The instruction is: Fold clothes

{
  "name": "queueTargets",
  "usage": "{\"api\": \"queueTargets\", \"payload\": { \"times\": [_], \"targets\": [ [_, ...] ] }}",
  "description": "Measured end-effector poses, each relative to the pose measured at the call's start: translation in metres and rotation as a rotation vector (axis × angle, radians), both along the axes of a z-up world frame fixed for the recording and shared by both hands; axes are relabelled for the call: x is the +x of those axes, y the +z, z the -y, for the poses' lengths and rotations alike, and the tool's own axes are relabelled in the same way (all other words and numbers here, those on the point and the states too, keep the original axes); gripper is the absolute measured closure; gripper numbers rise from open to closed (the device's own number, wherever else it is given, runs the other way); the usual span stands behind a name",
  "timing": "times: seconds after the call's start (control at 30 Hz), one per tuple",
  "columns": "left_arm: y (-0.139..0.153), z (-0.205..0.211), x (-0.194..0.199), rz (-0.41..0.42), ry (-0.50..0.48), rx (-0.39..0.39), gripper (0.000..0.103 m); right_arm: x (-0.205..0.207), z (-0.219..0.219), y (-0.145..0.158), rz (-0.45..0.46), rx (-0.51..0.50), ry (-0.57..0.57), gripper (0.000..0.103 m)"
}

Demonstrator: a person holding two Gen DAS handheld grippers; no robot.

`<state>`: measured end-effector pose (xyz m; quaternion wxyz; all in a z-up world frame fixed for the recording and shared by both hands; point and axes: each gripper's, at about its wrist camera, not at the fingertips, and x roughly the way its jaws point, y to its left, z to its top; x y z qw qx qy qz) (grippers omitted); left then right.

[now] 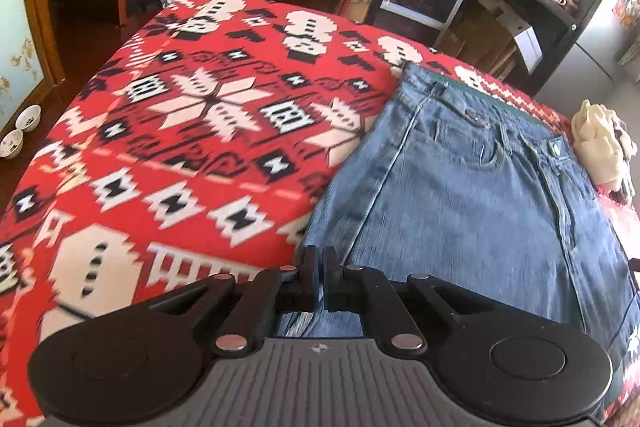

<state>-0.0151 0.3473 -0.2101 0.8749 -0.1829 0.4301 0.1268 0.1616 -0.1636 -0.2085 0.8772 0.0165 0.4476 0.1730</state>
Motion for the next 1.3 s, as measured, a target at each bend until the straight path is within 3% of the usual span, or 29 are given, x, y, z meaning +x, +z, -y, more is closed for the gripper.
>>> {"api": "queueTargets", "payload": {
  "times": [0.4,0.53,0.87,1.23,1.3],
  "targets": [
    [0.012,0.010,-0.008,-0.059,-0.052,0.102,0.099,-0.005,0.006,0.002,0.003,0.016,-0.018,0.091],
    [0.014,0.004,0.008,-0.034,-0.043,0.091,0.099,-0.007,0.004,0.003,0.008,0.017,-0.013,0.091],
    [0.006,0.006,0.031,-0.118,-0.105,0.166,0.097,-0.010,0.004,0.005,0.014,0.027,-0.008,0.090],
    [0.011,0.005,0.002,-0.145,-0.068,0.145,0.095,-0.011,0.009,-0.003,-0.007,0.020,-0.018,0.090],
    [0.014,0.006,0.006,-0.117,-0.066,0.144,0.096,-0.013,0.010,-0.002,0.003,0.014,-0.023,0.090]
  ]
}}
